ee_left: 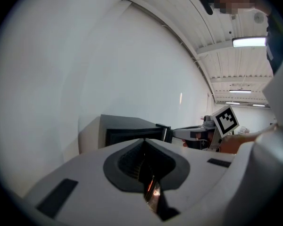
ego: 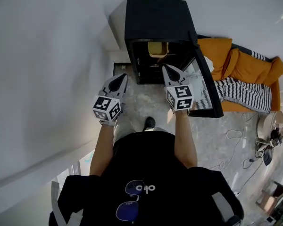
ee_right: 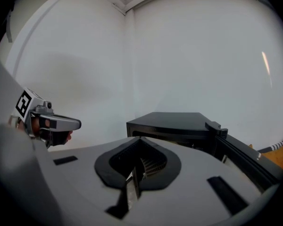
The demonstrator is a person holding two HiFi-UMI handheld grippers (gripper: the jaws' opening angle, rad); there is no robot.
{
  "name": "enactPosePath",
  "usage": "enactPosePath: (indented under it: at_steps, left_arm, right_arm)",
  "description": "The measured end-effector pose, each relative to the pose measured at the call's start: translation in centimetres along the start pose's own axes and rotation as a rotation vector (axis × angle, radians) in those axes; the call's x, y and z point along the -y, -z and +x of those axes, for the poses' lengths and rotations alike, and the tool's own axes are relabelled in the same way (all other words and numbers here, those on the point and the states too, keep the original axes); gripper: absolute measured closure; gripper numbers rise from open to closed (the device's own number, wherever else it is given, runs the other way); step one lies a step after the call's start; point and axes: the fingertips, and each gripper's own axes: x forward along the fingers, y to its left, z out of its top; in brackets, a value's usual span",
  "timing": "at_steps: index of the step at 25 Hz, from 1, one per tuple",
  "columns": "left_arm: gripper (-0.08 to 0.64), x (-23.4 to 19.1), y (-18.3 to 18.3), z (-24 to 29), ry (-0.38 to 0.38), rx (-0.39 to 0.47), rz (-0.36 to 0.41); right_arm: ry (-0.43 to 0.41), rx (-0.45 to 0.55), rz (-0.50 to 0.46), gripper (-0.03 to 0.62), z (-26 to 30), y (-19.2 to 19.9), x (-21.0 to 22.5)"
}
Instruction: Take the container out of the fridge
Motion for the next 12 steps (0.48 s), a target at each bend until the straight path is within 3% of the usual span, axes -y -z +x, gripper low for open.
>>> enactPosePath:
  at_steps: [12]
  left_arm:
    - [0.560, -1.5, -0.8, 5.6, 0.233, -0.055, 0.030]
  right_arm:
    - [0.167, -0.037, 0.064, 0.591, 0.4, 2.0, 2.2]
